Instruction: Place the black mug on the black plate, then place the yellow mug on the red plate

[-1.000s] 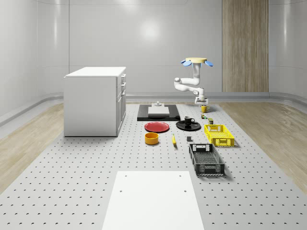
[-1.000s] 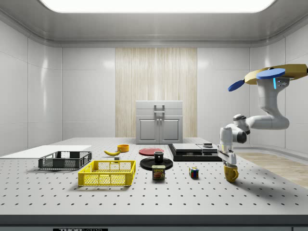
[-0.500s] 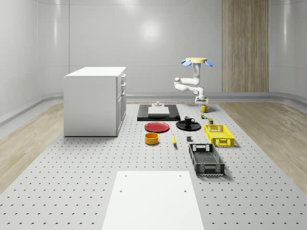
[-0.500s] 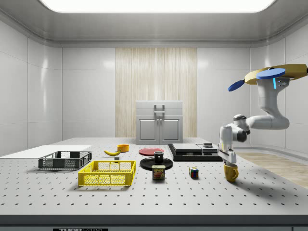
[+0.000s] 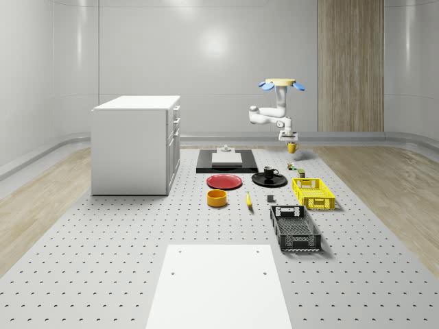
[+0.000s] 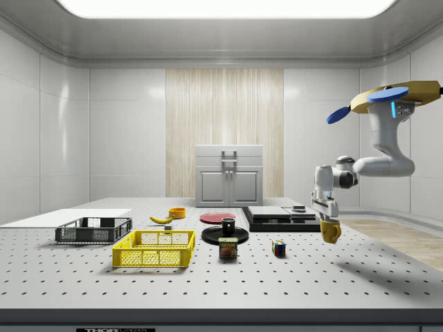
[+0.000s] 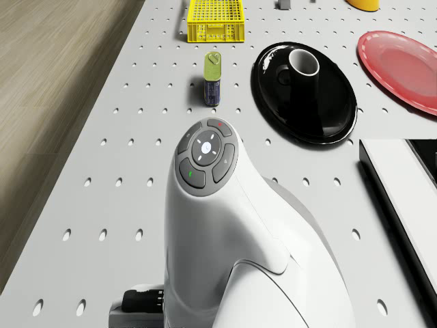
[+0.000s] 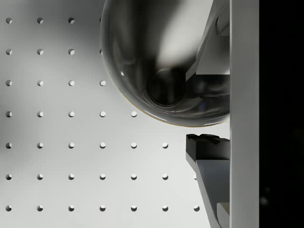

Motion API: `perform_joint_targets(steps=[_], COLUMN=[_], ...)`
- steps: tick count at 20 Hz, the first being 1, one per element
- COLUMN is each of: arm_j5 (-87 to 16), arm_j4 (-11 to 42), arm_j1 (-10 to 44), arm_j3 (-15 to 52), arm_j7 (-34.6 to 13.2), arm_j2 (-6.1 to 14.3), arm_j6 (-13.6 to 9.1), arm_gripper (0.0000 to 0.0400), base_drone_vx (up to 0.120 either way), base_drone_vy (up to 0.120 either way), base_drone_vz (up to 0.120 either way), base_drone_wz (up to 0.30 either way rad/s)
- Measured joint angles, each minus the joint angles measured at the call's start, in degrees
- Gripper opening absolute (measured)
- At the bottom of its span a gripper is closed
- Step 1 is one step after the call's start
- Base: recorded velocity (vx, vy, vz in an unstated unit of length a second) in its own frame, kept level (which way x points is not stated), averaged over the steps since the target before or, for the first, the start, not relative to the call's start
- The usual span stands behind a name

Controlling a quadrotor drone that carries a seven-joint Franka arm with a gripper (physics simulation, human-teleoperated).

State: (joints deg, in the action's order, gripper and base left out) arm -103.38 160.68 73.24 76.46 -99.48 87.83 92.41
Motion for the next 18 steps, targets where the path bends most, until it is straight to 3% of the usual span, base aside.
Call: perform_joint_targets(steps=[4,18], arm_j5=[0.69,1.33], arm_j4=[0.13,0.19], arm_j1=[-0.03,0.05], arm_j3=[0.68,1.17], arm_j7=[-0.04,-0.14], arm_j2=[0.15,0.71], arm_j6=[-0.11,0.26], arm_gripper=[0.0110,0.0110], base_drone_vx=[0.120,0.120], base_drone_vy=[-0.120,-0.120], base_drone_vz=[0.120,0.000], base_drone_wz=[0.000,0.000])
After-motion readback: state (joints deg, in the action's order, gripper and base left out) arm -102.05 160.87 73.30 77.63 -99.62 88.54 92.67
